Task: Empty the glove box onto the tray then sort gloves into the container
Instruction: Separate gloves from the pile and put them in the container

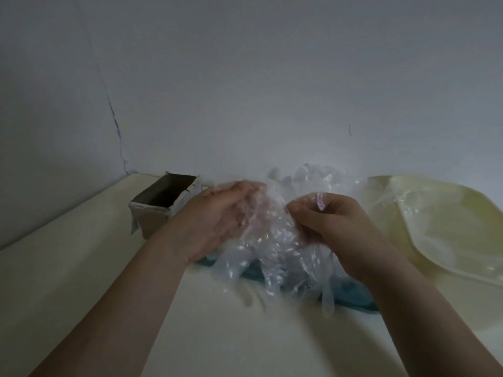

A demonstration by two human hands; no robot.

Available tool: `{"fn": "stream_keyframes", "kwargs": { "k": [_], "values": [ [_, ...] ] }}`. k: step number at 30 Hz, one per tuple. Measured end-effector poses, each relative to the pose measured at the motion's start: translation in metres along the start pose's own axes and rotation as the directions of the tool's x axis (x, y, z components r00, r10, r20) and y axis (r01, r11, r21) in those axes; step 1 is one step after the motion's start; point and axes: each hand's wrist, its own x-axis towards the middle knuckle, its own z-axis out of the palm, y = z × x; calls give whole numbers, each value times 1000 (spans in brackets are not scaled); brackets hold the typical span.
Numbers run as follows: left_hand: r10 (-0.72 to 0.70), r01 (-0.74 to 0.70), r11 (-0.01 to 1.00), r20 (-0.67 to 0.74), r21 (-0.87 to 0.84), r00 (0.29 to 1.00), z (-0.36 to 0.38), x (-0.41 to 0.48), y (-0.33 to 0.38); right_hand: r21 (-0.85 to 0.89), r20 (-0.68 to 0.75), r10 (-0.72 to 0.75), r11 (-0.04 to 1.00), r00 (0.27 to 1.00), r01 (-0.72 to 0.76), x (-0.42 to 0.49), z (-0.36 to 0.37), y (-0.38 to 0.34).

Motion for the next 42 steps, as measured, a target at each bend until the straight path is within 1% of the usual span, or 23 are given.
{"fn": "stream_keyframes", "kwargs": {
  "k": [2, 5, 6, 8, 9, 10, 11, 13, 14, 16, 18, 19, 20, 23, 26, 29, 31, 33, 36, 38, 40, 42],
  "values": [
    [49, -54, 995, -70, -82, 996, -8, 5, 5, -178, 38, -33, 983, 999, 39, 0, -5, 3],
    [70, -124, 973, -261, -196, 963, -20, 12, 10, -411, 106, -17, 910, 994, 59, 0, -6, 6],
    [79, -151, 968, -324, -203, 943, -23, 14, 11, -471, 126, -6, 880, 992, 65, 0, -5, 5],
    [96, -182, 964, -387, -192, 917, -29, 18, 10, -541, 190, -4, 834, 982, 108, -2, -6, 0],
    [94, -179, 965, -382, -193, 919, -30, 19, 9, -532, 244, -28, 832, 969, 158, -4, -6, -4],
    [81, -159, 966, -345, -204, 935, -29, 20, 9, -481, 304, -76, 848, 950, 222, -7, -6, -7],
    [47, -114, 964, -267, -242, 962, -26, 18, 10, -396, 350, -136, 875, 927, 278, -10, -4, -9],
    [-45, 11, 953, -105, -303, 993, -16, 10, 13, -191, 369, -237, 927, 899, 323, -16, 2, -14],
    [-60, 46, 959, -40, -280, 997, -10, 5, 14, -111, 362, -263, 940, 894, 321, -20, 4, -16],
    [-66, 75, 980, 59, -185, 996, 0, -2, 13, -40, 393, -265, 952, 880, 305, -23, 10, -18],
    [-54, 76, 986, 143, -152, 988, 12, -13, 14, -68, 447, -207, 962, 870, 264, -25, 10, -15],
    [-47, 75, 984, 173, -159, 984, 15, -17, 13, -103, 435, -174, 965, 883, 241, -24, 10, -13],
    [-38, 69, 984, 183, -163, 982, 20, -19, 13, -128, 393, -153, 967, 907, 219, -25, 8, -14],
    [4, 13, 990, 127, -137, 992, 33, -15, 11, -152, 227, -95, 980, 969, 132, -30, -8, -26],
    [8, -3, 998, 79, -69, 997, 46, -7, 8, -178, 156, -69, 979, 985, 96, -32, -35, -48],
    [56, -55, 998, 30, -28, 998, 60, -3, 11, -250, 56, -102, 962, 993, 113, -32, -70, -66],
    [94, -97, 994, 61, 53, 994, 78, -5, 18, -321, -41, -127, 941, 991, 108, -34, -104, -72],
    [138, -145, 985, 76, 90, 988, 92, -4, 27, -405, -130, -124, 912, 984, 62, -34, -137, -78],
    [196, -202, 978, 95, 59, 976, 107, -3, 47, -531, -237, -118, 847, 964, -27, -31, -184, -79],
    [232, -240, 970, 152, 33, 961, 118, -6, 60, -599, -294, -114, 796, 949, -90, -25, -207, -73],
    [243, -250, 968, 223, 6, 944, 130, -10, 73, -594, -333, -71, 790, 940, -151, -17, -220, -60],
    [232, -234, 972, 324, -33, 917, 142, -14, 84, -570, -363, -16, 795, 932, -208, -8, -223, -43]
  ]
}}
